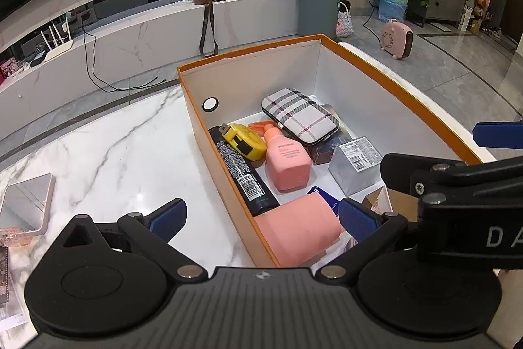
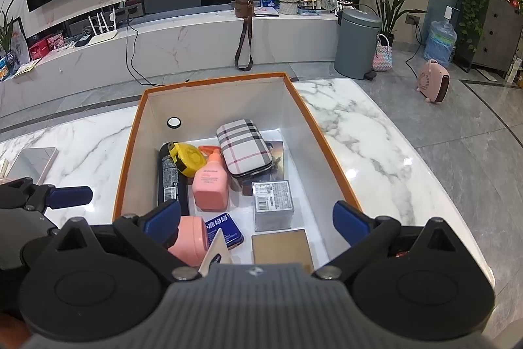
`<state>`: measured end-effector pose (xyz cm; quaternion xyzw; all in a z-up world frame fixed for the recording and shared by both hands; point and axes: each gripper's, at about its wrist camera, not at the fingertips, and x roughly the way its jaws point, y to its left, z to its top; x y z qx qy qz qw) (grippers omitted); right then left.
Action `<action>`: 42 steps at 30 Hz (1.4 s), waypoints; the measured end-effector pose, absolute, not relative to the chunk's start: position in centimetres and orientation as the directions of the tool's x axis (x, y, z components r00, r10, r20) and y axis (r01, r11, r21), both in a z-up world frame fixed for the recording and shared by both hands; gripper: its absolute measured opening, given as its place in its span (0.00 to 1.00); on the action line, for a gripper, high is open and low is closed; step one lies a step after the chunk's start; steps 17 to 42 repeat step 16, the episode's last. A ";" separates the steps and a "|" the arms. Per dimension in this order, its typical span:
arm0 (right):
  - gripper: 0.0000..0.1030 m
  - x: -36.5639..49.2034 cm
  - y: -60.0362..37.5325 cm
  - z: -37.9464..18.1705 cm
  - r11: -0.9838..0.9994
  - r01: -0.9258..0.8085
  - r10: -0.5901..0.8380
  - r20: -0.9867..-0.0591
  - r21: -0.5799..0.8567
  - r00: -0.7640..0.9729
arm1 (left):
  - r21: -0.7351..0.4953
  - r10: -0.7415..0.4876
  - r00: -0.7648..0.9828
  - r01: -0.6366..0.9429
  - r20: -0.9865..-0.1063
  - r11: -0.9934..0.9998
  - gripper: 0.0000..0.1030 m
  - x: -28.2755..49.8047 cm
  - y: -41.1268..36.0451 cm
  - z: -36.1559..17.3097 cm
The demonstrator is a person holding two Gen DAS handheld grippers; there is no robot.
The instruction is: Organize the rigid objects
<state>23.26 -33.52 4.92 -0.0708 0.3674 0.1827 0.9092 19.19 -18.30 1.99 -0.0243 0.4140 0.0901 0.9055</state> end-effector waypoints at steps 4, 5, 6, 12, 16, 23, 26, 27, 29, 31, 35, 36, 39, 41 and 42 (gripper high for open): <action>0.96 23.3 -33.6 4.9 0.924 -0.382 0.280 -0.694 0.008 0.663 | 0.032 0.144 0.641 -0.183 -0.754 0.983 1.00 19.2 -18.4 2.0; 0.96 23.3 -33.6 4.9 0.924 -0.381 0.279 -0.694 0.008 0.663 | 0.032 0.144 0.641 -0.183 -0.754 0.983 1.00 19.2 -18.4 2.0; 0.96 23.3 -33.6 4.9 0.925 -0.381 0.279 -0.694 0.008 0.663 | 0.032 0.143 0.642 -0.182 -0.753 0.983 1.00 19.2 -18.4 2.0; 0.96 23.2 -33.6 4.9 0.925 -0.380 0.278 -0.694 0.008 0.664 | 0.025 0.135 0.649 -0.175 -0.749 0.984 1.00 19.1 -18.8 2.2; 0.96 23.2 -33.6 5.0 0.925 -0.379 0.279 -0.694 0.010 0.664 | 0.026 0.130 0.663 -0.164 -0.737 0.986 1.00 18.9 -19.0 2.4; 0.96 23.2 -33.6 5.0 0.925 -0.379 0.279 -0.694 0.010 0.664 | 0.026 0.130 0.663 -0.164 -0.737 0.986 1.00 18.9 -19.0 2.4; 0.96 23.2 -33.6 5.0 0.925 -0.379 0.279 -0.694 0.010 0.664 | 0.026 0.130 0.663 -0.164 -0.737 0.986 1.00 18.9 -19.0 2.4; 0.96 23.2 -33.6 5.0 0.925 -0.379 0.279 -0.694 0.010 0.664 | 0.026 0.130 0.663 -0.164 -0.737 0.986 1.00 18.9 -19.0 2.4; 0.96 23.2 -33.6 5.0 0.925 -0.379 0.279 -0.694 0.010 0.664 | 0.026 0.130 0.663 -0.164 -0.737 0.986 1.00 18.9 -19.0 2.4; 0.96 23.2 -33.6 5.0 0.925 -0.379 0.279 -0.694 0.010 0.664 | 0.026 0.130 0.663 -0.164 -0.737 0.986 1.00 18.9 -19.0 2.4; 0.96 23.2 -33.6 5.0 0.925 -0.379 0.279 -0.694 0.010 0.664 | 0.026 0.130 0.663 -0.164 -0.737 0.986 1.00 18.9 -19.0 2.4; 0.96 23.2 -33.6 5.0 0.925 -0.379 0.279 -0.694 0.010 0.664 | 0.026 0.130 0.663 -0.164 -0.737 0.986 1.00 18.9 -19.0 2.4; 0.96 23.2 -33.6 5.0 0.925 -0.379 0.279 -0.694 0.010 0.664 | 0.026 0.130 0.663 -0.164 -0.737 0.986 1.00 18.9 -19.0 2.4; 0.96 23.2 -33.6 5.0 0.925 -0.379 0.279 -0.694 0.010 0.664 | 0.026 0.130 0.663 -0.164 -0.737 0.986 1.00 18.9 -19.0 2.4; 0.96 23.2 -33.6 5.0 0.925 -0.379 0.279 -0.694 0.010 0.664 | 0.026 0.130 0.663 -0.164 -0.737 0.986 1.00 18.9 -19.0 2.4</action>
